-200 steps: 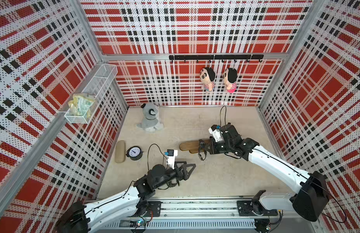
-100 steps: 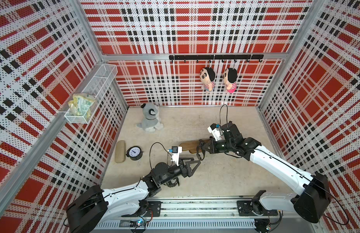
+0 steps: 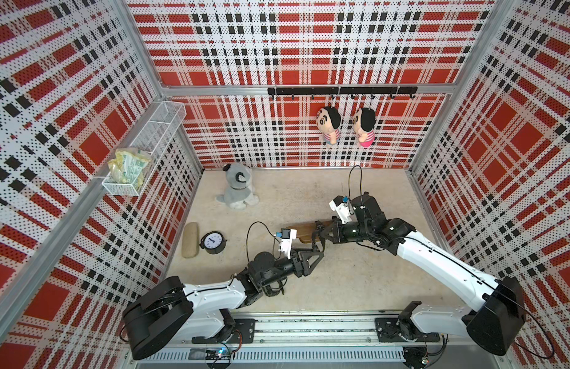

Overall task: Place watch on stand
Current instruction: Pick up the watch at the center of the board.

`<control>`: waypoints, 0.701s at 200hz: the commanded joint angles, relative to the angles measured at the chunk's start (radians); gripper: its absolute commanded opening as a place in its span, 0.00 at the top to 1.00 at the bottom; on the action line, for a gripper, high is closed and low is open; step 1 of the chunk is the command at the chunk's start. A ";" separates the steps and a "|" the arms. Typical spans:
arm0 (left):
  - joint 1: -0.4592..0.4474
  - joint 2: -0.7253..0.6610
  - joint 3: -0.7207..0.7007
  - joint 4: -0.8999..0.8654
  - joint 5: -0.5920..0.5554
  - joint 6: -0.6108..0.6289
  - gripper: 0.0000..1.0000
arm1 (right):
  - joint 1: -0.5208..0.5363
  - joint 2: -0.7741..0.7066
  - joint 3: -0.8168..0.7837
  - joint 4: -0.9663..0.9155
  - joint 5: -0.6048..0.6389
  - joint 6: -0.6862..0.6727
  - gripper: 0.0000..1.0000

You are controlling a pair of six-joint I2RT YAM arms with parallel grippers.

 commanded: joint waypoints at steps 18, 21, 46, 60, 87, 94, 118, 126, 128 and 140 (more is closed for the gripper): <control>0.028 0.010 0.029 0.060 0.021 -0.011 0.32 | -0.003 -0.021 -0.007 -0.007 -0.016 -0.011 1.00; 0.028 0.010 0.030 0.061 0.022 -0.011 0.32 | -0.003 -0.021 -0.006 -0.007 -0.017 -0.011 1.00; 0.032 0.012 0.029 0.062 0.026 -0.015 0.35 | -0.003 -0.021 -0.007 -0.006 -0.018 -0.011 1.00; 0.032 0.018 0.029 0.062 0.026 -0.020 0.36 | -0.003 -0.021 -0.003 -0.006 -0.019 -0.011 1.00; 0.030 0.034 0.032 0.062 0.026 -0.025 0.38 | -0.002 -0.020 -0.002 -0.008 -0.021 -0.011 1.00; 0.030 0.038 0.034 0.062 0.026 -0.026 0.38 | -0.002 -0.020 -0.002 -0.007 -0.021 -0.011 1.00; 0.028 0.053 0.045 0.060 0.027 -0.027 0.43 | -0.003 -0.021 -0.002 -0.011 -0.022 -0.012 1.00; 0.029 0.057 0.049 0.062 0.027 -0.027 0.45 | -0.003 -0.022 -0.002 -0.011 -0.024 -0.012 1.00; 0.029 0.058 0.048 0.062 0.027 -0.027 0.45 | -0.003 -0.022 -0.002 -0.011 -0.023 -0.012 1.00; 0.031 0.058 0.052 0.062 0.024 -0.028 0.49 | -0.002 -0.024 -0.002 -0.015 -0.024 -0.012 1.00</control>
